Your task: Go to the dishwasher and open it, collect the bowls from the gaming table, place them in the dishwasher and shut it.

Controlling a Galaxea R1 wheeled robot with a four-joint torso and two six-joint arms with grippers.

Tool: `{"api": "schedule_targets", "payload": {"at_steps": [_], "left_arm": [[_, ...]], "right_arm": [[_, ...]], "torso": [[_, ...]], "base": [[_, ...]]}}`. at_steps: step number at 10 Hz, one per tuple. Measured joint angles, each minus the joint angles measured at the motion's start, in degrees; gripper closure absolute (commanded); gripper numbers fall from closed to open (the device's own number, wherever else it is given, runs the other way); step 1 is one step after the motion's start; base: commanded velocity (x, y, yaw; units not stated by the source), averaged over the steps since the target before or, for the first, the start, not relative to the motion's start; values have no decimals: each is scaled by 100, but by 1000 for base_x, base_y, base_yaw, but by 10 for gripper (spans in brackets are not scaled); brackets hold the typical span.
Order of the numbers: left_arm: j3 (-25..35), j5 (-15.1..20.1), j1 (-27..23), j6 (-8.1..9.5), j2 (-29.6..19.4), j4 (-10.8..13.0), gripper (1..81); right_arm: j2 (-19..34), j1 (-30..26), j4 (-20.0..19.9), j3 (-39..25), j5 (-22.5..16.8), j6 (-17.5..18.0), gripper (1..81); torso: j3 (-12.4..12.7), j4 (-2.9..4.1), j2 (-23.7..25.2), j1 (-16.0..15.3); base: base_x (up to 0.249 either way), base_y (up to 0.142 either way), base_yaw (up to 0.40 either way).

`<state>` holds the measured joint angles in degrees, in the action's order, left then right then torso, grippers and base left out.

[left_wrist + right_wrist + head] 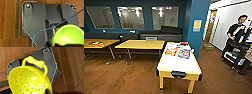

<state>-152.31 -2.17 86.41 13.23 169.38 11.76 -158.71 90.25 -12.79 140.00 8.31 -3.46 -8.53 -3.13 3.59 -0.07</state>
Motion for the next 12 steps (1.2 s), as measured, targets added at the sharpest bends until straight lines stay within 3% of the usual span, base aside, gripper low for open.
{"api": "schedule_targets", "payload": {"at_steps": [12], "left_arm": [[-4,39,-16,-110,37,2,811]], "right_arm": [[-199,66,2,218,-27,0,811]], "torso": [[0,0,0,-2]], "base": [[0,0,-400]]}}
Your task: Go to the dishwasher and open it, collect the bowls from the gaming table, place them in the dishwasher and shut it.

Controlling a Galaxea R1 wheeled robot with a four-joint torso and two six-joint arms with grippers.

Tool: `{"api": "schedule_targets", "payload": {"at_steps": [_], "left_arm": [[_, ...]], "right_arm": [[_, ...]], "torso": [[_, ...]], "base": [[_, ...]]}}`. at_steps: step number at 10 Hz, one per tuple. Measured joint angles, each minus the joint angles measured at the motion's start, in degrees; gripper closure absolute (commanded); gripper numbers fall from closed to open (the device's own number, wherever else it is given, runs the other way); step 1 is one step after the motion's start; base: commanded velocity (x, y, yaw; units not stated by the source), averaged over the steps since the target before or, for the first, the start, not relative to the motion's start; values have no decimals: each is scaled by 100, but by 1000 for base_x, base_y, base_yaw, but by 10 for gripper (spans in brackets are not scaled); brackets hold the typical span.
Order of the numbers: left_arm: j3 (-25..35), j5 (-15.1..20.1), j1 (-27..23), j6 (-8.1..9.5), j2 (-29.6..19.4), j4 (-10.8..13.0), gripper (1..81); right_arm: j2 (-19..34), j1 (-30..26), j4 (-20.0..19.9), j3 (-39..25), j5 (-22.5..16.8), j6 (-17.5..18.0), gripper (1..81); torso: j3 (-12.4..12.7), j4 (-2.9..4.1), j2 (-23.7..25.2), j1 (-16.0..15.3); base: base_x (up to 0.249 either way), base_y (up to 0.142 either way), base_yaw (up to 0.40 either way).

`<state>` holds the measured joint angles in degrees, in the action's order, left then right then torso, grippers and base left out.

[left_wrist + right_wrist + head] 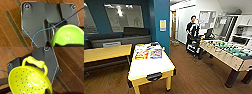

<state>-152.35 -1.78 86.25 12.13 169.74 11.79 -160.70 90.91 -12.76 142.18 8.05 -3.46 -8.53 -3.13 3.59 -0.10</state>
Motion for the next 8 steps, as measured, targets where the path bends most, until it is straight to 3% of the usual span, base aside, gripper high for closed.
{"api": "schedule_targets", "payload": {"at_steps": [8], "left_arm": [[0,18,-1,-20,11,0,811]], "right_arm": [[-16,11,-2,32,-2,0,811]], "torso": [[0,0,0,0]], "base": [[0,0,-400]]}}
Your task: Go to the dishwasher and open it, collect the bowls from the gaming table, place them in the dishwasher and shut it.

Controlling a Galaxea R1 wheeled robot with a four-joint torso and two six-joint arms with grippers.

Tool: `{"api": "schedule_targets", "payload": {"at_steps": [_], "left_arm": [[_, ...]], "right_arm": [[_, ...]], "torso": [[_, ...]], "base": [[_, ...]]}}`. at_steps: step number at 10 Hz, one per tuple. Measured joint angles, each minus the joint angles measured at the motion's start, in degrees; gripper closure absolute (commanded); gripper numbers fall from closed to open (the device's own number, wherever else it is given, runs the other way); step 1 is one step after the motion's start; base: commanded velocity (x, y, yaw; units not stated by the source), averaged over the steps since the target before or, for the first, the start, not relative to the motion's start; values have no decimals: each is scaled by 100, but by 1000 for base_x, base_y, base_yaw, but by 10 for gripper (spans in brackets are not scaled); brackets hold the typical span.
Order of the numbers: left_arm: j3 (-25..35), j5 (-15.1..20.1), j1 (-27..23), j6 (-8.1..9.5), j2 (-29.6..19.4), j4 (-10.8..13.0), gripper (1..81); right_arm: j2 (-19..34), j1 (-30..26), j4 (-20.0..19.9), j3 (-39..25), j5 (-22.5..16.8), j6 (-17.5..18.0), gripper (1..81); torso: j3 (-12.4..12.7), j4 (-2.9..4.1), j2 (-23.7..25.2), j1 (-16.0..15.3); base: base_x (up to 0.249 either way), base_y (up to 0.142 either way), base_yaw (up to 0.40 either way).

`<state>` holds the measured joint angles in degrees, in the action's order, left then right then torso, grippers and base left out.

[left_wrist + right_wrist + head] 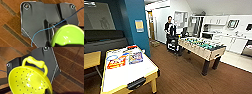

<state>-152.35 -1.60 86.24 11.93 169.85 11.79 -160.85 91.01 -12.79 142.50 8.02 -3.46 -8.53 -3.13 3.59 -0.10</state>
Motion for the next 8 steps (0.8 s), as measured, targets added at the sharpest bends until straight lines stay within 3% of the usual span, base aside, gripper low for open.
{"api": "schedule_targets", "payload": {"at_steps": [8], "left_arm": [[-7,6,-2,-15,29,0,811]], "right_arm": [[-12,11,2,1,5,-1,811]], "torso": [[0,0,0,0]], "base": [[0,0,-400]]}}
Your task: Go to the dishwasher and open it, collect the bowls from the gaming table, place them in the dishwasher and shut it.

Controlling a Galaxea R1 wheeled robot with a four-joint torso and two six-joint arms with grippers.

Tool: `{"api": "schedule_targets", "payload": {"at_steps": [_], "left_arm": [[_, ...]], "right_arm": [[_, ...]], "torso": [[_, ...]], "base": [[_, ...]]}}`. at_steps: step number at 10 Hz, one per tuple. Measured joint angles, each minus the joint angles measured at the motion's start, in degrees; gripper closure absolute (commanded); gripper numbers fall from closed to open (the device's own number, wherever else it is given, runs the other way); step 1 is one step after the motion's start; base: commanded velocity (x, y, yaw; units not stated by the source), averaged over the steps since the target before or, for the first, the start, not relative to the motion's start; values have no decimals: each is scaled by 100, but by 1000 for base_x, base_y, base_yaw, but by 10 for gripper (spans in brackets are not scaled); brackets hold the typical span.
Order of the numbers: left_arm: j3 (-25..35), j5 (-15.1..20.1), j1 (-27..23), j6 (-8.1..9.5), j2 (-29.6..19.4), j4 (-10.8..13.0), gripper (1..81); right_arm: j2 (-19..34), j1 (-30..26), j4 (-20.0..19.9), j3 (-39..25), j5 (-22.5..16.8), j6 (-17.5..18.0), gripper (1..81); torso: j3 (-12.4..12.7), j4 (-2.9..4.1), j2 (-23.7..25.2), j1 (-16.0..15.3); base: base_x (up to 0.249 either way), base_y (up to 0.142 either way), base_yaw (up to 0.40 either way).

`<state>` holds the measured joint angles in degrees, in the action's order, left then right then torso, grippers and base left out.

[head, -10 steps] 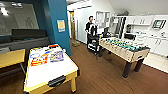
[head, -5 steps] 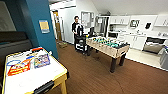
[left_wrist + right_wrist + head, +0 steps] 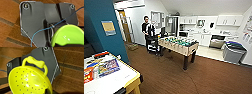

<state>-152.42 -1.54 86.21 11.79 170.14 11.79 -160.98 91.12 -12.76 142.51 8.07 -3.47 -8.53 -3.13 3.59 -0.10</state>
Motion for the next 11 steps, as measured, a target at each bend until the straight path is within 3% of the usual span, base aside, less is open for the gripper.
{"api": "schedule_targets", "payload": {"at_steps": [7,11], "left_arm": [[-1,0,2,0,0,0,811],[-4,-6,-46,0,-30,0,811]], "right_arm": [[0,2,0,16,11,0,811],[-13,46,0,16,6,0,811]], "torso": [[0,0,0,0],[0,0,0,0]], "base": [[0,0,-396],[51,0,-59]]}}
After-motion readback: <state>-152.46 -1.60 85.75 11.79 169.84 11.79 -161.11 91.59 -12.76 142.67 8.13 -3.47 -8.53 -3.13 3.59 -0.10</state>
